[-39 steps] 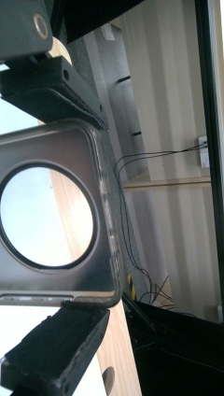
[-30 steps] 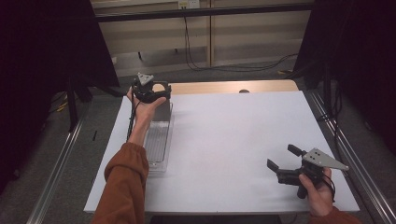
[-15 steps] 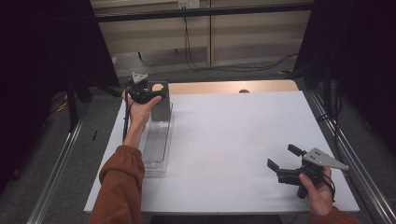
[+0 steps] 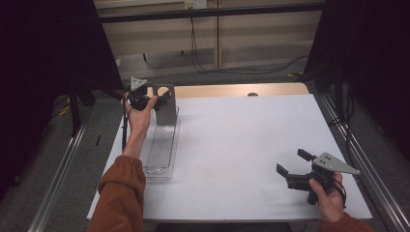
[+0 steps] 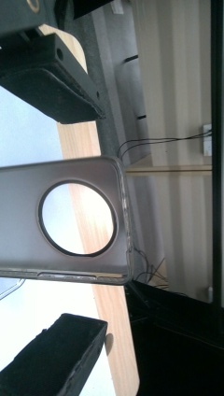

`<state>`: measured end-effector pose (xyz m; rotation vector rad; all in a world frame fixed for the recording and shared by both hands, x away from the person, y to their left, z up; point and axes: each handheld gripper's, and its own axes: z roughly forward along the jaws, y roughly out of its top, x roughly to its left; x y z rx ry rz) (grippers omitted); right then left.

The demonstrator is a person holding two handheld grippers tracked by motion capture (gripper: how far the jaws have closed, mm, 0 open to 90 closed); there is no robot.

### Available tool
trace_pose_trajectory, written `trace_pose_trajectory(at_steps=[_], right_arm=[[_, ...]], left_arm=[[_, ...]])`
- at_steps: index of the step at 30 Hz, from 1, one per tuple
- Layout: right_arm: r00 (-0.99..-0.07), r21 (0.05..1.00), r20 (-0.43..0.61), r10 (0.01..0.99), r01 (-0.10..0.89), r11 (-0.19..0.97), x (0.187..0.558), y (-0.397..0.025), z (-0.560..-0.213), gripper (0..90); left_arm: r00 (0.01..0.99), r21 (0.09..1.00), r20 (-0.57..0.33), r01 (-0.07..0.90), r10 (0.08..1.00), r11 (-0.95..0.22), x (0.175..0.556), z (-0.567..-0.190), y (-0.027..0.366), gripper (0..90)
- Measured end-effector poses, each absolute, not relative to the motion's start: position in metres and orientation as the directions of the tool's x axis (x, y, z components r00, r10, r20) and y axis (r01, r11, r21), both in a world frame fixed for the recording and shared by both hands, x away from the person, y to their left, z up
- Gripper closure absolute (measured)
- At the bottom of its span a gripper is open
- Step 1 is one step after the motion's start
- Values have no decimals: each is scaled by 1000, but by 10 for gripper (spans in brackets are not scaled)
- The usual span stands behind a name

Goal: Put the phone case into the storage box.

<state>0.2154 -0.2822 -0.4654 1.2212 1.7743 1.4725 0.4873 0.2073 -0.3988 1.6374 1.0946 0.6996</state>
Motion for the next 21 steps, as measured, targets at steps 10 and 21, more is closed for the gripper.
trace_pose_trajectory(at_steps=[10,21], right_arm=[[-450,953,141,882,302,1,216,-283,-465,0],[-447,954,135,884,299,5,217,-281,-464,0]], left_arm=[[457,954,-75,292,886,-71,472,-401,215,19],[493,964,-85,260,866,-54,450,-404,217,33]])
